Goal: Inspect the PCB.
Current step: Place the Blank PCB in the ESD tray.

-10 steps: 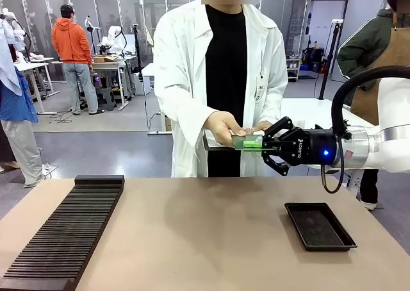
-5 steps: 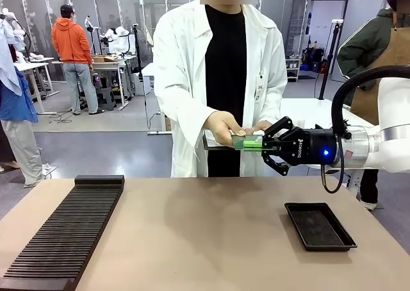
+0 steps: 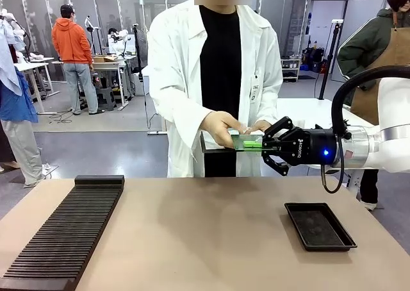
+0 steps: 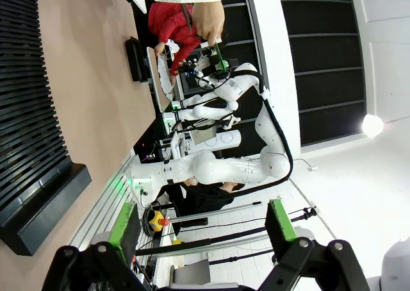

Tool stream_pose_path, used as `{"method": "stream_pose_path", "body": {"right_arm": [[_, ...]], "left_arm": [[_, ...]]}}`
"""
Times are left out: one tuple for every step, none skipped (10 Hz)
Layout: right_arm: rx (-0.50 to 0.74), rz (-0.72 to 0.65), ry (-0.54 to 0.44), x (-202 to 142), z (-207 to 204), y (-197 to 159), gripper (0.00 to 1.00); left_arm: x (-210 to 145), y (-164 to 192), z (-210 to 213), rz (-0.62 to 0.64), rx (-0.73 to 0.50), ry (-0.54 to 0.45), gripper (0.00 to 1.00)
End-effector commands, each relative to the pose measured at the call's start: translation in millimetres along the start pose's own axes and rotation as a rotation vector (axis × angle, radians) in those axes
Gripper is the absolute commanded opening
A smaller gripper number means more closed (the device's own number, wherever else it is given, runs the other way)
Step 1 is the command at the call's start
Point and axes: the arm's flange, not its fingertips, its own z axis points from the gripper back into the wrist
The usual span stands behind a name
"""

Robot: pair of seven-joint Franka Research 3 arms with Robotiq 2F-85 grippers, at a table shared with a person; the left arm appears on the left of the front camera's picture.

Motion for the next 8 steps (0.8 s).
{"method": "stream_pose_path", "body": {"right_arm": [[0.005,0.002,0.009,-0.7,-1.6,2.1,0.0],[0.005,0.002,0.009,-0.7,-1.6,2.1,0.0],[0.005,0.002,0.009,-0.7,-1.6,2.1,0.0],[0.005,0.002,0.009,-0.7,-1.6,2.1,0.0],[0.005,0.002,0.009,-0.7,-1.6,2.1,0.0],[0.005,0.002,0.009,-0.7,-1.6,2.1,0.0],[0.005,0.002,0.009,-0.7,-1.6,2.1,0.0],[0.005,0.002,0.009,-0.7,-1.6,2.1,0.0]], "left_arm": [[1.2,-5.1,-1.1,0.005,0.008,0.002,1.0],[1.2,-5.1,-1.1,0.005,0.008,0.002,1.0],[1.2,-5.1,-1.1,0.005,0.008,0.002,1.0],[1.2,-5.1,-1.1,0.005,0.008,0.002,1.0],[1.2,-5.1,-1.1,0.005,0.008,0.002,1.0],[1.2,-5.1,-1.1,0.005,0.008,0.002,1.0],[1.2,-5.1,-1.1,0.005,0.008,0.002,1.0],[1.2,-5.1,-1.1,0.005,0.008,0.002,1.0]]}}
